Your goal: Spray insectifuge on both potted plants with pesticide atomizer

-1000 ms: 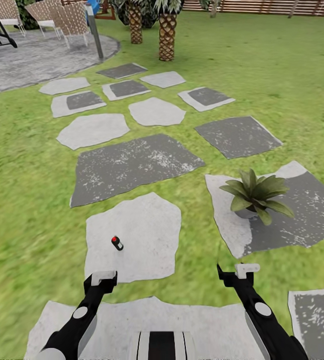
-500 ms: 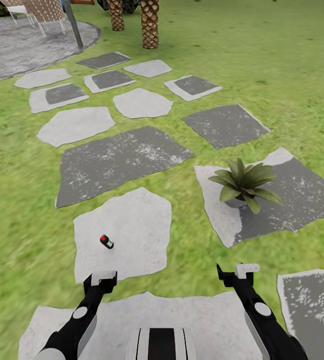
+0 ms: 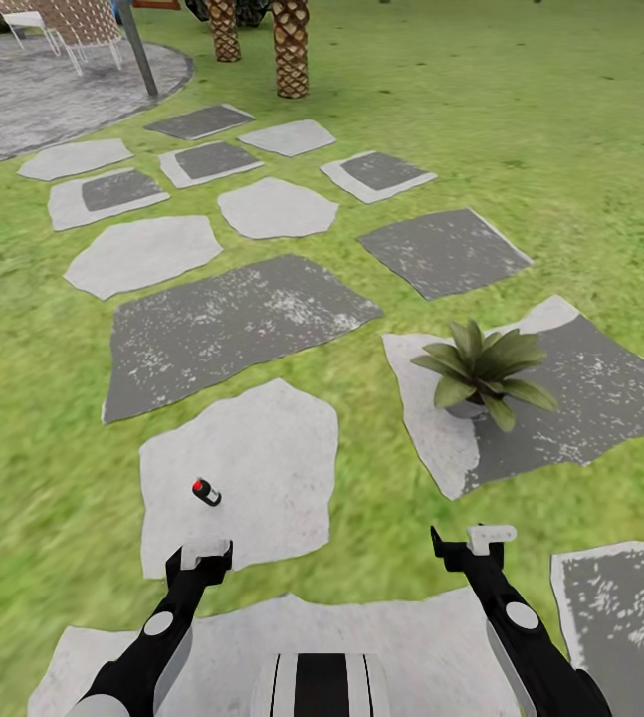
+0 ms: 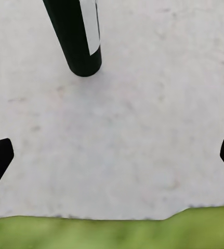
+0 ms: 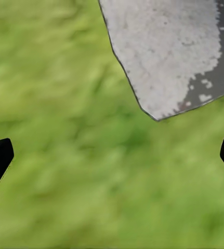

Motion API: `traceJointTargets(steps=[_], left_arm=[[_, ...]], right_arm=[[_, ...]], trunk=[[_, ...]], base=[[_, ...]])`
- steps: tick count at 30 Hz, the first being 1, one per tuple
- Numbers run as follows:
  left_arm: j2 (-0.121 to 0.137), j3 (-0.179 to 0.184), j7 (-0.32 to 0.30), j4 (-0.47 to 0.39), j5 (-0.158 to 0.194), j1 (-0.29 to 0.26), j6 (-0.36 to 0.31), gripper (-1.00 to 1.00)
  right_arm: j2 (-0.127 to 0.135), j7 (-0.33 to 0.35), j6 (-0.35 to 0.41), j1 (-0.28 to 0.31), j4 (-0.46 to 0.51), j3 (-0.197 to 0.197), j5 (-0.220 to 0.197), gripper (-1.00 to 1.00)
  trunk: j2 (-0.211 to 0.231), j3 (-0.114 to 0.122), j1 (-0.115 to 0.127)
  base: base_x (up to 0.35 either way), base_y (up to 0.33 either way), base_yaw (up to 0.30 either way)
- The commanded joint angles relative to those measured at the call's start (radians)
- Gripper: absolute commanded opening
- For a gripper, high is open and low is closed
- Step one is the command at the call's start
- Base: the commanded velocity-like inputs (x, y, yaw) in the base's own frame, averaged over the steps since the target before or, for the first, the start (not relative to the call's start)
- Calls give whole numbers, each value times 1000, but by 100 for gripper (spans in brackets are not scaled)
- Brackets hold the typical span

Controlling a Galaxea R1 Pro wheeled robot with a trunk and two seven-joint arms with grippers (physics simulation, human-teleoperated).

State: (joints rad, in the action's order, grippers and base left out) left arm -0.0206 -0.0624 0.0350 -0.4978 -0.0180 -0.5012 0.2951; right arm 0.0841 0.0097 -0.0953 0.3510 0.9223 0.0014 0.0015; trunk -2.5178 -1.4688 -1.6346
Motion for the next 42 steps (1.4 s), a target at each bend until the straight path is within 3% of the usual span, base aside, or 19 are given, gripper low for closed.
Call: traceJointTargets(steps=[1, 42], left_arm=[[-1, -4, 0, 1, -2, 0, 4, 100], [-1, -5, 0, 1, -2, 0, 4, 100]], right_arm=[[0, 1, -3, 0, 0, 0, 0, 100], [0, 1, -3, 0, 1, 0, 0, 100]], trunk=[[0, -1, 0], [0, -1, 0]], base=[[191, 113, 0], [100, 37, 0]])
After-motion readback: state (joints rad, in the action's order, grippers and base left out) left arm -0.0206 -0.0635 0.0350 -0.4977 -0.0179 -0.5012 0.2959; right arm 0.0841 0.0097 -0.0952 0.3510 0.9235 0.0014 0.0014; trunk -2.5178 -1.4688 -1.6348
